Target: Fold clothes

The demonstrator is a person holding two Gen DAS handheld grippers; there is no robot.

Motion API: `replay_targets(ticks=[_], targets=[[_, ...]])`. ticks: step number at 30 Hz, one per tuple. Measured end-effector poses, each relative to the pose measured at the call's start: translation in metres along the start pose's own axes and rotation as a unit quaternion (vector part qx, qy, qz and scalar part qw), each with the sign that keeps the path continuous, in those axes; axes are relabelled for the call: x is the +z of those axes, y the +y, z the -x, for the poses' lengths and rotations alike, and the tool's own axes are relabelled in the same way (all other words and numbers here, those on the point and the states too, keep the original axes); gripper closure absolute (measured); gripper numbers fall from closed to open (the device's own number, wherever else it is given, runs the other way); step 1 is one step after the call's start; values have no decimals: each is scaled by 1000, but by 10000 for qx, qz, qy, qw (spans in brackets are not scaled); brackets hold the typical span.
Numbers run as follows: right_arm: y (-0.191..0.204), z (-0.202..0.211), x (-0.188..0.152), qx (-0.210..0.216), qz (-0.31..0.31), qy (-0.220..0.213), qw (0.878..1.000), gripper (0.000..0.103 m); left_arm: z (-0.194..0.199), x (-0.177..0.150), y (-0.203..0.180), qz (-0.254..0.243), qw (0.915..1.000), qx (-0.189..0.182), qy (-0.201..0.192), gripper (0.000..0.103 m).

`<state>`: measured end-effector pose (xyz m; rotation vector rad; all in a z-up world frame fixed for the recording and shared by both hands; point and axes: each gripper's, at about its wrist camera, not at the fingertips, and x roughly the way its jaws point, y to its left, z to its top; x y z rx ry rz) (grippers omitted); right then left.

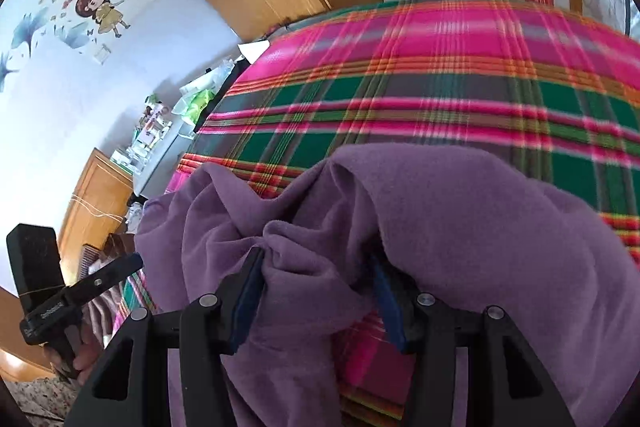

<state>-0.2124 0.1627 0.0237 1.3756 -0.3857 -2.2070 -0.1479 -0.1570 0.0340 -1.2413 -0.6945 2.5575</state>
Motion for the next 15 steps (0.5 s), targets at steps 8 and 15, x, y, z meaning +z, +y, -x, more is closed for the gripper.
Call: replay_targets(ticks=[8, 15], targets=[[0, -8, 1, -208, -68, 41, 9998, 70, -35, 17, -31, -525, 9983, 55, 256, 65], [-9, 17, -3, -436, -273, -453, 9976, 83, -44, 19, -35, -527, 9980, 148, 319, 65]])
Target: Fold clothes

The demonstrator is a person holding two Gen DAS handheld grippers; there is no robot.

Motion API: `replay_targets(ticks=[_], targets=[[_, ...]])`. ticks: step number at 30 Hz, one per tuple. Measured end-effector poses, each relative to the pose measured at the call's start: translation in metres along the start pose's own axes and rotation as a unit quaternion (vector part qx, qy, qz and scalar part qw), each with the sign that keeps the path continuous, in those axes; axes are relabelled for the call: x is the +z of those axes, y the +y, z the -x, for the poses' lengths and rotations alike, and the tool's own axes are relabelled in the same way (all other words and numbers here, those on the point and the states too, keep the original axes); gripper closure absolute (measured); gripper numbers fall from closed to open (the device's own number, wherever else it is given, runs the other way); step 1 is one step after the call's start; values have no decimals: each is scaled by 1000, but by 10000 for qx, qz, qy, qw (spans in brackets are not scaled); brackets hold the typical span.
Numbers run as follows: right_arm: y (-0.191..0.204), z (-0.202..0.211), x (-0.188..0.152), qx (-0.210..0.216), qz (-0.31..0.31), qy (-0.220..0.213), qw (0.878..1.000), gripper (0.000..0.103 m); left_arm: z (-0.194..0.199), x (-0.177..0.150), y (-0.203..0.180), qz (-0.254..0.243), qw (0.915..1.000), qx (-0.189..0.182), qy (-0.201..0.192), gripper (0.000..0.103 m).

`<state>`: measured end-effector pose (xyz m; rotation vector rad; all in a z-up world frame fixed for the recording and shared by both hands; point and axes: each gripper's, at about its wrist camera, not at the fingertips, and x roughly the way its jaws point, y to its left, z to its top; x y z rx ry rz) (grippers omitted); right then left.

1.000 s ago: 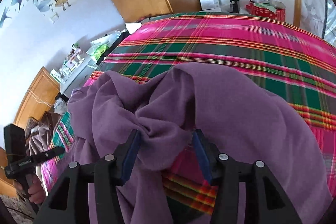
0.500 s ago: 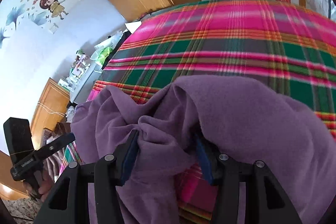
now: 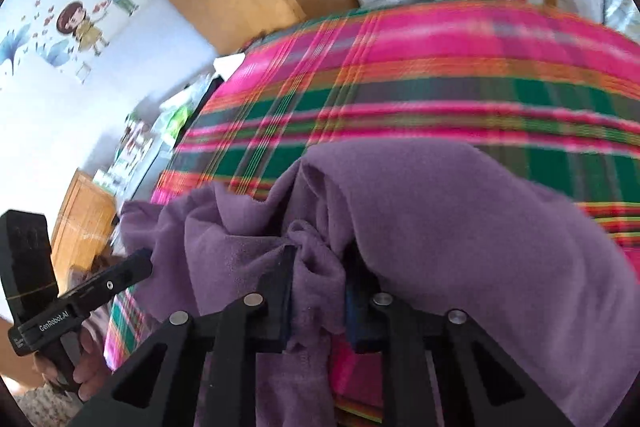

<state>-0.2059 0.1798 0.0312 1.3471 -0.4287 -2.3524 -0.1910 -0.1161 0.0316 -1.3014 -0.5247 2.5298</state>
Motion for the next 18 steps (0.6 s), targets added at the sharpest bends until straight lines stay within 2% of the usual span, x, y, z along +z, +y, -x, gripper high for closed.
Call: replay_targets(ticks=[7, 18], targets=[[-29, 53, -3, -512, -287, -733, 9956, 84, -8, 5, -12, 46, 10000, 2, -31, 65], [-76, 92, -20, -984, -638, -1046, 9876, 84, -41, 5, -47, -223, 9994, 5, 278, 65]])
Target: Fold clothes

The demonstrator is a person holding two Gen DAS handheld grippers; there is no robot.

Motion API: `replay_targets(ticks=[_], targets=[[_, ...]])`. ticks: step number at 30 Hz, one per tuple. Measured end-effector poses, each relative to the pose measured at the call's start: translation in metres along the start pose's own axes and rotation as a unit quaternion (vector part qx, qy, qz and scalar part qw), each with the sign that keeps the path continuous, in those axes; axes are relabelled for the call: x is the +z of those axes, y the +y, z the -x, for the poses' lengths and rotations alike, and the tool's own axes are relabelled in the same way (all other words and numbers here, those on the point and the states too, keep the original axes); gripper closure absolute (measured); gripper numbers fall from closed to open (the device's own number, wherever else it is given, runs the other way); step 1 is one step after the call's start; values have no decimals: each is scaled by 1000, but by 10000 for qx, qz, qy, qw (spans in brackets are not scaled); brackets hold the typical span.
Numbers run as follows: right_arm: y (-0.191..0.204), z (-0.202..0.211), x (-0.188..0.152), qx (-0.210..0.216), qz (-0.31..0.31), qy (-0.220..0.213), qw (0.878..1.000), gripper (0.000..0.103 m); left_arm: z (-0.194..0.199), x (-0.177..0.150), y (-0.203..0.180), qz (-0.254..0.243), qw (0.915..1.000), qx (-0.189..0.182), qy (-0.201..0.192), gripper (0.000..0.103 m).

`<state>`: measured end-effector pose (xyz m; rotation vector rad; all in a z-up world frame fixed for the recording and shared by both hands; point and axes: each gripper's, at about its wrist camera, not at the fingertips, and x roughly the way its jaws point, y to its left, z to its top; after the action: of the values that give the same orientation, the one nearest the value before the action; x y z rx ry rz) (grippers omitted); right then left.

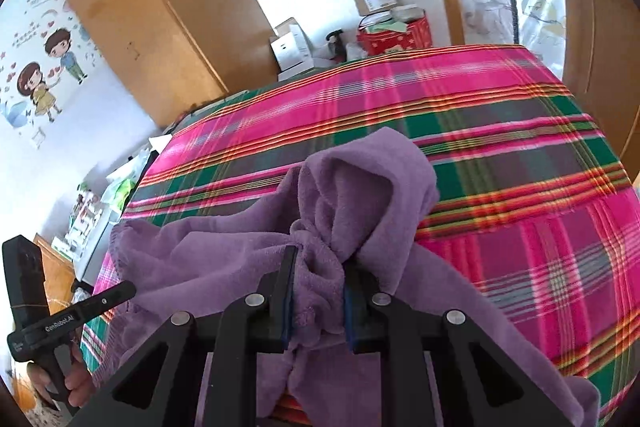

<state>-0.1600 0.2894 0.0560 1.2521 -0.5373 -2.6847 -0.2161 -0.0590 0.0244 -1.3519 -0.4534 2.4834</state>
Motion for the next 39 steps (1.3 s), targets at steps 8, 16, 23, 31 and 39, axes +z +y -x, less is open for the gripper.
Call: replay_targets(ticks=[8, 16, 23, 31, 39], targets=[[-18, 9, -4, -461, 1, -214, 9987, 82, -4, -2, -1, 19, 9999, 109, 62, 65], [-11, 10, -12, -711, 255, 107, 9971, 68, 17, -12, 24, 188, 9995, 267, -13, 65], [27, 48, -33, -1419, 957, -384, 9845, 68, 44, -35, 54, 362, 9990, 259, 44, 65], [92, 82, -71, -661, 1529, -628, 9840, 67, 57, -66, 70, 145, 9993, 31, 347, 65], [168, 42, -127, 184, 2419, 106, 9701, 67, 71, -89, 76, -73, 9984, -298, 481, 65]])
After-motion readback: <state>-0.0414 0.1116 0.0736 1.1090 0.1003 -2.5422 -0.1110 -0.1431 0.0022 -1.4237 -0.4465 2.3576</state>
